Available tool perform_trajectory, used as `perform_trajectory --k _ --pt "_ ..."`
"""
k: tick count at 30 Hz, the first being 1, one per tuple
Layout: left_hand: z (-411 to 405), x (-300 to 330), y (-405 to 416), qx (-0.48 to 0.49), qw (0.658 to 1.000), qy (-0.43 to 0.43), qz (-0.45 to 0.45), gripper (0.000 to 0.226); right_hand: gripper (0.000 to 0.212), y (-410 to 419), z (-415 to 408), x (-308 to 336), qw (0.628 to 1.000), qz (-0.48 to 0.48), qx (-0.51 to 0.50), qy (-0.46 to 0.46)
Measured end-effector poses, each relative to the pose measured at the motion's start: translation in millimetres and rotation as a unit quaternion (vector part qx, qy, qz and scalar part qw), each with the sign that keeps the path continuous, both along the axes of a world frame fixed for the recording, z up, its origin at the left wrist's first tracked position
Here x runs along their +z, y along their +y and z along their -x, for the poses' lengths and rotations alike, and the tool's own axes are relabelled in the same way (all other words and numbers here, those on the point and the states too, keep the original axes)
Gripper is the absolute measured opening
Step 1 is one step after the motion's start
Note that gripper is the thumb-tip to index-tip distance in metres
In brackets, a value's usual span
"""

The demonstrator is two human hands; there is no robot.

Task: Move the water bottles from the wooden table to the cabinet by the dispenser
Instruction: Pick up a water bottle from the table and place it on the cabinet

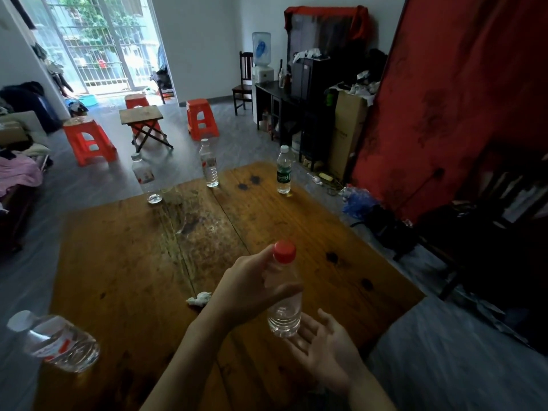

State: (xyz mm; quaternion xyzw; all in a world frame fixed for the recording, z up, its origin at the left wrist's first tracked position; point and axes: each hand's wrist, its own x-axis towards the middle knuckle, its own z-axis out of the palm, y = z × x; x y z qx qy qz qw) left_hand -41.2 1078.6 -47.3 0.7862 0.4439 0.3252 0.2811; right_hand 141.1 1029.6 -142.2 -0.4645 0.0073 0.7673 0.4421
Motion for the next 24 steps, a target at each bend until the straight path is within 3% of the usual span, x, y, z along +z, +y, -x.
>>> perform_trajectory --k 9,14,18,24 --pt "-11.3 47.9 14.1 -0.004 0.996 0.001 -0.084 0.067 0.053 5.9 -9.7 36.2 0.996 -0.075 -0.001 0.054" --pt "-12.6 62.5 22.5 -0.024 0.994 -0.017 -0.101 0.055 0.053 8.2 -7.8 52.8 0.995 -0.093 -0.017 0.038" --pt "-21.8 69.0 29.7 -0.034 0.995 -0.03 -0.093 0.064 0.053 3.6 -9.5 58.3 0.994 -0.1 -0.044 0.032" --pt "-46.6 72.2 39.3 -0.074 0.99 -0.061 -0.102 0.048 0.054 -9.1 -25.3 63.9 0.989 -0.121 -0.08 0.033"
